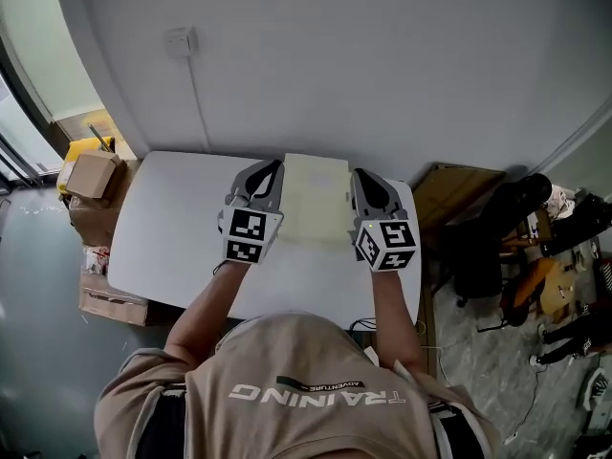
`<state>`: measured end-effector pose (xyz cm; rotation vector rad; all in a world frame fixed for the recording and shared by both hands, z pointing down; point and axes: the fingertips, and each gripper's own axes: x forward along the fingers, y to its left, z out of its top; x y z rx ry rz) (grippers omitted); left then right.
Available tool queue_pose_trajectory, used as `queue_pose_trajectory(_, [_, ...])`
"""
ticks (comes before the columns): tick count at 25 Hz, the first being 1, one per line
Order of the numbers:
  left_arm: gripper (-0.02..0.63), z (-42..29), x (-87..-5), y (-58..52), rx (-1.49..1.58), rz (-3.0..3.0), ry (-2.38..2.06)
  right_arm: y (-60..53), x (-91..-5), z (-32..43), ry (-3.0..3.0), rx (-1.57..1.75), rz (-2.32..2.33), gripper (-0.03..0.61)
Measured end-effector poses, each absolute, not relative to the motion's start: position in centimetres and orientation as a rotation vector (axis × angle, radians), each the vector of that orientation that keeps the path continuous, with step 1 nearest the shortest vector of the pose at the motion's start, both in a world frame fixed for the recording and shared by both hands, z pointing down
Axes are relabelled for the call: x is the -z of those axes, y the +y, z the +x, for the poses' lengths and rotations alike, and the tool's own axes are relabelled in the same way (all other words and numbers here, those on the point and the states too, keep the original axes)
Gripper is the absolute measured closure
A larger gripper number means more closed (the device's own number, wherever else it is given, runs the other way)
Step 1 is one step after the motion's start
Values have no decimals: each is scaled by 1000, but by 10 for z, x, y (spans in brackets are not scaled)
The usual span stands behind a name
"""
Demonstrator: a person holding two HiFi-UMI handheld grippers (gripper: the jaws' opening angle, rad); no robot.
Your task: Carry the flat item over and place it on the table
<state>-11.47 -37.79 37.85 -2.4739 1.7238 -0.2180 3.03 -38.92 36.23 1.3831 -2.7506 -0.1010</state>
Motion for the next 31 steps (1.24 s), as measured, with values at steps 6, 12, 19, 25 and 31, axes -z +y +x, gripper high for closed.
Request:
queue_pose_trajectory(6, [607,-129,-363,-382,155,-2456,1741,-390,-354,33,-2730,141,1389,575])
queue_pose_trajectory(12, [607,-130,-368,-385,185,-2481,1719,-384,-355,30,-2710,173,1374,575])
queue_pose_trajectory(19, [607,-128,-382,-388,221,-2515,1699,-385,-371,35,-2657,202,1371,577])
queue_pose_trajectory(25, [607,-134,-390,-391,215,-2535,1718,-386,-367,46,-2605,241,1409,575])
queue_pose_trajectory(31, [607,-137,-406,-398,220,-2577,1688,-391,-382,45,-2580,218,1433,575])
